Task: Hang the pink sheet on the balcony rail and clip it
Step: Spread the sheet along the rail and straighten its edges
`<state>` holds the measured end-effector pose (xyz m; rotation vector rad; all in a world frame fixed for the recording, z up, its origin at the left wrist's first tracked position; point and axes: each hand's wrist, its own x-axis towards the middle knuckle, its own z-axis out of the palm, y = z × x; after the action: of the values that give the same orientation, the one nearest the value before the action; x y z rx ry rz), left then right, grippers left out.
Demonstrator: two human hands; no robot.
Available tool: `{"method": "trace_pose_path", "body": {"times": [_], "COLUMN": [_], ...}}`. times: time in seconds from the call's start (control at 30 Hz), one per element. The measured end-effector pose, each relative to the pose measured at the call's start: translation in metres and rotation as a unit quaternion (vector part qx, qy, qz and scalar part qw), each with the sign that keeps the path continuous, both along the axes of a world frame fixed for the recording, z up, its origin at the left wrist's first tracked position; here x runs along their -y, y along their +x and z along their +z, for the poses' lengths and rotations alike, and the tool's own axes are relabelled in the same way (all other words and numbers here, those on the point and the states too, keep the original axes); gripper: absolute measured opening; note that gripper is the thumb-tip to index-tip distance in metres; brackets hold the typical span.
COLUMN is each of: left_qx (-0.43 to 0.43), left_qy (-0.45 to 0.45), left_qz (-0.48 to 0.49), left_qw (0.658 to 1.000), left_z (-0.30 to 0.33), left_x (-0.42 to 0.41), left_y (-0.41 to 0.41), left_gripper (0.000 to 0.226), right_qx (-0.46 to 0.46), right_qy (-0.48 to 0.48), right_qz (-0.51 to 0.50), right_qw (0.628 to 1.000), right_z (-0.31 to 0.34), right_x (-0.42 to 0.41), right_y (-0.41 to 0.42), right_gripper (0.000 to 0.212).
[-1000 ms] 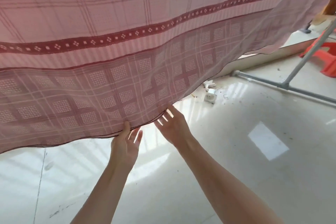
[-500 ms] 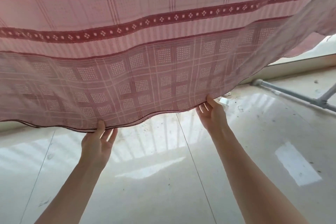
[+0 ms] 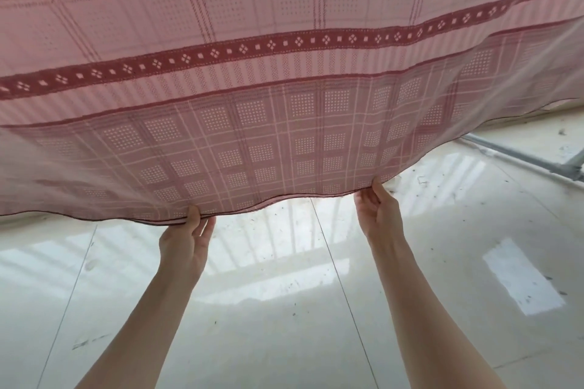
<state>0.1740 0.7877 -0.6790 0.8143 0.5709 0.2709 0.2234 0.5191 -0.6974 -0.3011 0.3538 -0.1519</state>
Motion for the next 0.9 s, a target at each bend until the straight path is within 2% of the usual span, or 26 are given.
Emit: {"method": "trace_pose_path", "body": {"times": [0.13, 0.23, 0.33, 0.43, 0.53, 0.7, 0.8, 0.9], "left_qx": [0.029, 0.070, 0.074, 0.042, -0.002, -0.028, -0.025, -0.022], "left_qy": [-0.077, -0.103, -0.090, -0.066, -0.043, -0.019, -0.004, 0.011], "left_qz": [-0.016, -0.133, -0.253, -0.296, -0.254, -0.186, -0.168, -0.165], "left_qw": [0.997, 0.983, 0.960, 0.952, 0.966, 0.982, 0.985, 0.986], "left_z": [-0.001, -0.002, 0.003, 0.009, 0.008, 0.005, 0.006, 0.007], "left_x": [0.006, 0.031, 0.080, 0.136, 0.169, 0.165, 0.157, 0.152], "left_y": [0.002, 0.001, 0.006, 0.013, 0.014, 0.010, 0.011, 0.012], "left_gripper": [0.017, 0.014, 0.009, 0.015, 0.014, 0.013, 0.012, 0.013], "right_qx": [0.001, 0.014, 0.012, 0.000, -0.003, 0.020, 0.036, 0.012], "right_qy": [0.009, 0.018, 0.010, -0.012, -0.019, 0.012, -0.058, -0.127], "right_qz": [0.002, 0.012, 0.015, 0.023, 0.040, 0.056, 0.035, 0.012], "right_qw": [1.000, 1.000, 1.000, 1.000, 0.999, 0.998, 0.997, 0.992], "right_z": [0.003, 0.005, 0.005, 0.005, 0.005, 0.029, 0.039, 0.040], "right_x": [-0.004, -0.007, -0.009, -0.008, -0.002, 0.030, 0.060, 0.087], "right_y": [-0.011, -0.017, -0.024, -0.031, -0.036, -0.018, -0.003, 0.002], "right_gripper": [0.014, 0.017, 0.016, 0.015, 0.015, 0.014, 0.024, 0.012]}}
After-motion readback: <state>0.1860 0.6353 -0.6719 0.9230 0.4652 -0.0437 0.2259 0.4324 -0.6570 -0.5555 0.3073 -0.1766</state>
